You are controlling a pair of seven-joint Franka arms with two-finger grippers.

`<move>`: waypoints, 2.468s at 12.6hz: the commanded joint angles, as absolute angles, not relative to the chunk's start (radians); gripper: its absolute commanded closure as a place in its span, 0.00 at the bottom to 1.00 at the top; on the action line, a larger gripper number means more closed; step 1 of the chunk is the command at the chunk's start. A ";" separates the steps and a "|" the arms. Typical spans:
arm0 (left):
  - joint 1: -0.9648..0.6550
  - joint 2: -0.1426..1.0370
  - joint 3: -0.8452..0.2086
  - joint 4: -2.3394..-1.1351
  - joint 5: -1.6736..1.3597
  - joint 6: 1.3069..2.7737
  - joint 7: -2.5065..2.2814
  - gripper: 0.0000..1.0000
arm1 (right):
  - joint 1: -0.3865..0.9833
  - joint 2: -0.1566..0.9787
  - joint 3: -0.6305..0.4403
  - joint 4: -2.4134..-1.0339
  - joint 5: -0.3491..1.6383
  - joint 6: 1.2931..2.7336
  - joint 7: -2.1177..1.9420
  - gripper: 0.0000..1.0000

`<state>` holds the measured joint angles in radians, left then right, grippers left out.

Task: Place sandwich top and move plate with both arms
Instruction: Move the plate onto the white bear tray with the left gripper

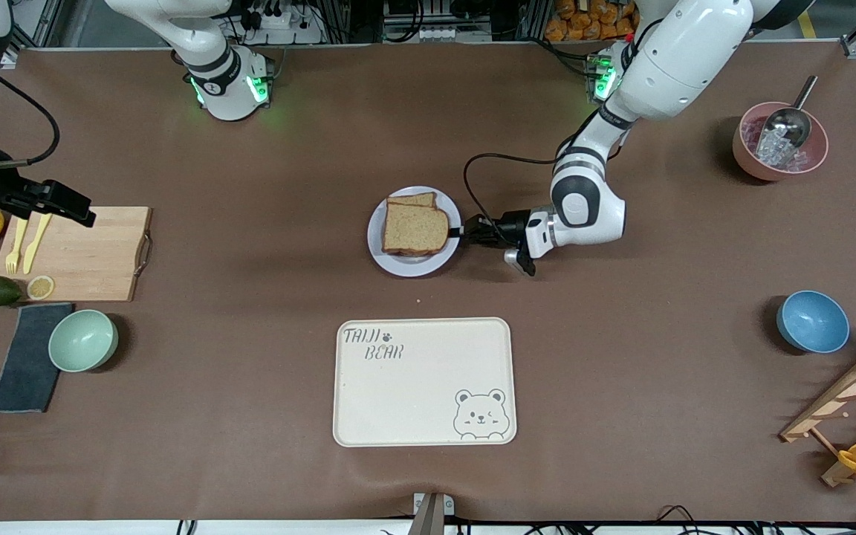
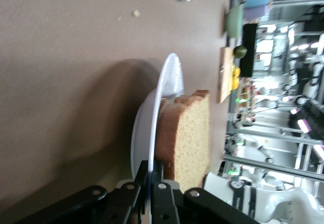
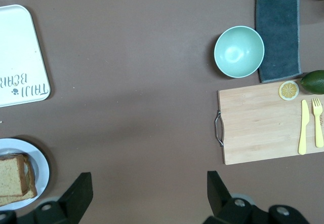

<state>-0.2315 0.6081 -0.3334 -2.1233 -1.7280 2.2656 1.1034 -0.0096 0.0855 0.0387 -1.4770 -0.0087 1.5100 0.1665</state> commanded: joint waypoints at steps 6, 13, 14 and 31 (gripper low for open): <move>-0.132 0.632 -0.336 -2.109 -1.932 2.076 1.274 1.00 | -0.002 0.060 0.031 -1.500 -0.018 1.509 0.172 0.00; -0.132 0.689 -0.324 -1.988 -2.166 2.068 1.315 1.00 | 0.009 0.060 0.032 -1.500 -0.018 1.505 0.173 0.00; -0.130 0.704 -0.321 -1.962 -2.193 2.071 1.321 1.00 | 0.012 0.060 0.032 -1.500 -0.018 1.506 0.192 0.00; -0.189 1.011 -0.265 -1.612 -2.289 2.195 1.457 1.00 | 0.018 0.063 0.035 -1.497 -0.017 1.506 0.195 0.00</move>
<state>-0.1773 0.9760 -0.2768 -1.6457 -2.2511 2.1878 1.4231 0.0022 0.0855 0.0413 -1.4774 -0.0087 1.5066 0.1731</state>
